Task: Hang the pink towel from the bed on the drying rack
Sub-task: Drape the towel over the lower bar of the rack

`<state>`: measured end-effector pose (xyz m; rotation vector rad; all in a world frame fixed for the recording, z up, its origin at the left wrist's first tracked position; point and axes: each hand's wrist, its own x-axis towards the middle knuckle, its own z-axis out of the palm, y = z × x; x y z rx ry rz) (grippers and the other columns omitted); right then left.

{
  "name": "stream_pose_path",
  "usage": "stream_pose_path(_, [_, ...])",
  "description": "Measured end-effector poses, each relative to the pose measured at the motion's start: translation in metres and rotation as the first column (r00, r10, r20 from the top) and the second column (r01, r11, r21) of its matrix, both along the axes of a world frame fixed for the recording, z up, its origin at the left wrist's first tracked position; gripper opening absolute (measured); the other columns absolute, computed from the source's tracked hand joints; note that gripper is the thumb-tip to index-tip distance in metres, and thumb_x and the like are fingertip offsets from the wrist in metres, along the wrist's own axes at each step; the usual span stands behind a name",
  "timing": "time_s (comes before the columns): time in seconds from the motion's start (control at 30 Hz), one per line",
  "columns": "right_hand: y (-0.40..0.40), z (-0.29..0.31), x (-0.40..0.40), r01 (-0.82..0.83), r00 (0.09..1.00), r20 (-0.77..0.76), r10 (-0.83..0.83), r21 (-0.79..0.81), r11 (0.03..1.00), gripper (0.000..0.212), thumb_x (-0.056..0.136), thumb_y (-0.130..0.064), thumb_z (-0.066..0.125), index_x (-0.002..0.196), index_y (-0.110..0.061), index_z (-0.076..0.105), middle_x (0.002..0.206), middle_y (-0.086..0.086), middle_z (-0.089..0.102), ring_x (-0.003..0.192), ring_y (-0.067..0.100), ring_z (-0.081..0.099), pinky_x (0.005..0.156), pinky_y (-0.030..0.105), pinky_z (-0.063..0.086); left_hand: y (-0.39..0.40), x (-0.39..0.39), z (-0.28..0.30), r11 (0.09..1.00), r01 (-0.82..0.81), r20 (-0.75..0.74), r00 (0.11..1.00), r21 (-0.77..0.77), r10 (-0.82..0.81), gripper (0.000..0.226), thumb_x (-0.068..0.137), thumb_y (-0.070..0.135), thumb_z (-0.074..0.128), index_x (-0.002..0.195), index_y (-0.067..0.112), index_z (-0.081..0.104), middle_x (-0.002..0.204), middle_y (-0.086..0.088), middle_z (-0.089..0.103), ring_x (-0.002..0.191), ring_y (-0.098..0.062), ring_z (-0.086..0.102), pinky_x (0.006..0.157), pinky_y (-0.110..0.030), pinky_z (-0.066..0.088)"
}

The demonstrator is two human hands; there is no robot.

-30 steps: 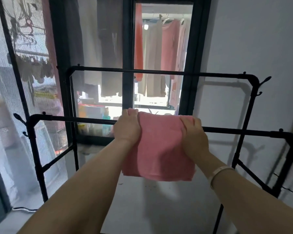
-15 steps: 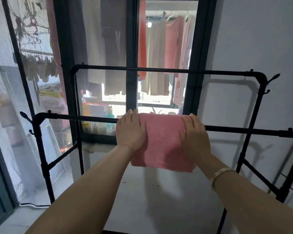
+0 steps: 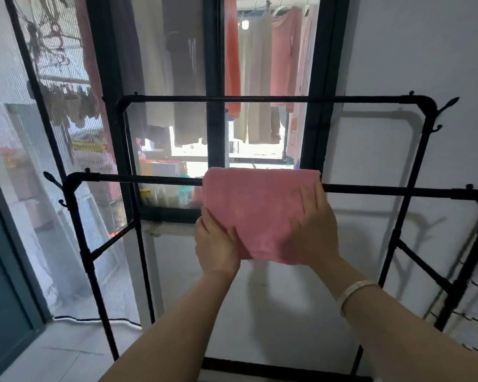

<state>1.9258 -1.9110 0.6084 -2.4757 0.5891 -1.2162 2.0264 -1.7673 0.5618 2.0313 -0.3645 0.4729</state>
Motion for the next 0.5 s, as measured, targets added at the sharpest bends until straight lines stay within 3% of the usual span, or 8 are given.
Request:
stream_pose_path(0.1, [0.009,-0.006,-0.010,-0.022,1.000,0.011,0.020,0.236,0.972,0.065,0.089,-0.014,0.055,0.146,-0.017,0.024,0.155,0.005,0.022,0.135,0.030,0.033,0.104,0.047,0.040,0.002,0.000,-0.008,1.000,0.009,-0.102,0.995,-0.021,-0.011,0.047,0.095,0.035,0.049,0.136,0.018,0.034,0.131,-0.012,0.046,0.109,-0.031,0.054,0.090,-0.053,0.049])
stream_pose_path(0.17, [0.013,-0.011,-0.015,0.015,1.000,-0.028,-0.006,0.347,0.938,0.065,0.092,-0.022,0.052,0.146,-0.021,0.017,0.151,0.006,0.029,0.129,0.032,0.041,0.098,0.047,0.041,0.004,0.001,-0.007,0.999,0.010,-0.155,0.988,-0.031,-0.015,0.026,0.095,0.034,0.043,0.115,0.019,0.048,0.111,-0.007,0.057,0.092,-0.028,0.060,0.083,-0.051,0.053])
stream_pose_path(0.23, [0.016,-0.012,-0.021,0.045,0.998,-0.053,-0.027,0.386,0.921,0.068,0.091,-0.029,0.053,0.146,-0.025,0.014,0.146,0.008,0.037,0.124,0.033,0.047,0.096,0.045,0.041,0.006,0.000,-0.006,0.999,0.032,-0.194,0.980,-0.044,-0.040,0.022,0.094,0.036,0.040,0.104,0.019,0.049,0.097,-0.003,0.061,0.083,-0.027,0.061,0.079,-0.049,0.054])
stream_pose_path(0.33, [0.016,-0.010,-0.024,0.056,0.998,-0.047,-0.038,0.478,0.877,0.067,0.087,-0.030,0.058,0.143,-0.019,0.023,0.137,0.009,0.050,0.116,0.035,0.054,0.091,0.043,0.043,0.009,0.002,-0.004,0.999,0.052,-0.250,0.967,-0.016,-0.054,0.025,0.095,0.036,0.039,0.105,0.015,0.048,0.098,-0.007,0.062,0.079,-0.026,0.058,0.076,-0.042,0.051])
stream_pose_path(0.4, [0.016,-0.011,-0.025,0.103,0.995,-0.068,-0.080,0.500,0.860,0.051,0.086,-0.027,0.059,0.132,-0.013,0.040,0.122,0.011,0.060,0.104,0.035,0.059,0.083,0.040,0.046,0.013,0.005,-0.005,0.997,0.075,-0.248,0.966,0.031,-0.065,0.029,0.095,0.036,0.041,0.107,0.012,0.052,0.098,-0.009,0.064,0.075,-0.022,0.053,0.069,-0.034,0.045])
stream_pose_path(0.5, [0.015,-0.016,-0.028,0.153,0.987,-0.119,-0.109,0.486,0.860,0.014,0.087,-0.017,0.052,0.093,-0.007,0.058,0.094,0.013,0.066,0.079,0.031,0.060,0.066,0.036,0.047,0.019,0.008,-0.006,0.988,0.151,-0.269,0.953,0.010,-0.143,0.031,0.091,0.033,0.047,0.109,0.008,0.055,0.097,-0.010,0.065,0.079,-0.024,0.058,0.070,-0.036,0.049])
